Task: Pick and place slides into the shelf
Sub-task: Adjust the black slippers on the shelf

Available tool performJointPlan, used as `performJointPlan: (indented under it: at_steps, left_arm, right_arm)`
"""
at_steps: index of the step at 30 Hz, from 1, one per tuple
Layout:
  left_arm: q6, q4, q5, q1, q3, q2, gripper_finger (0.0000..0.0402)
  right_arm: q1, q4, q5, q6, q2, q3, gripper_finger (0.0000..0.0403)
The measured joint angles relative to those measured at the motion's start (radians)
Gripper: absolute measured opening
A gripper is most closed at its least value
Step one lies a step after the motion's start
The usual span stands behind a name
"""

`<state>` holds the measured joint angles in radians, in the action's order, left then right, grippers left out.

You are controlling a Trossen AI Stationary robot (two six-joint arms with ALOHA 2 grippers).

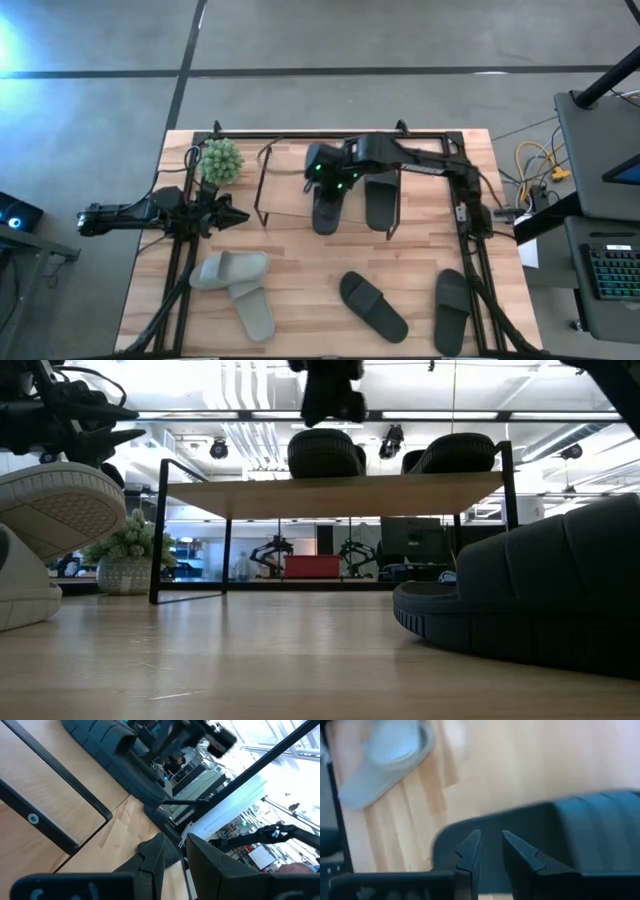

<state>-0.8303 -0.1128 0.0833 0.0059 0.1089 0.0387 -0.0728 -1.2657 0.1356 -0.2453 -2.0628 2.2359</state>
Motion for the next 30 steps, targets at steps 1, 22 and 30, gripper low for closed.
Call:
performJointPlan:
  at_steps: [1,22,30]
  left_arm:
    - [0.0,0.0,0.0,0.0,0.0,0.0,0.0066]
    - [0.0,0.0,-0.003,0.0,0.0,0.0,0.0066]
    - [0.0,0.0,-0.002,0.0,0.0,0.0,0.0066]
  right_arm:
    - [0.002,-0.001,0.007,0.016,-0.022,0.019,0.0065]
    - [-0.062,-0.178,-0.176,0.057,-0.133,0.111,0.0058]
    - [-0.064,-0.267,-0.191,0.044,-0.109,0.111,0.0059]
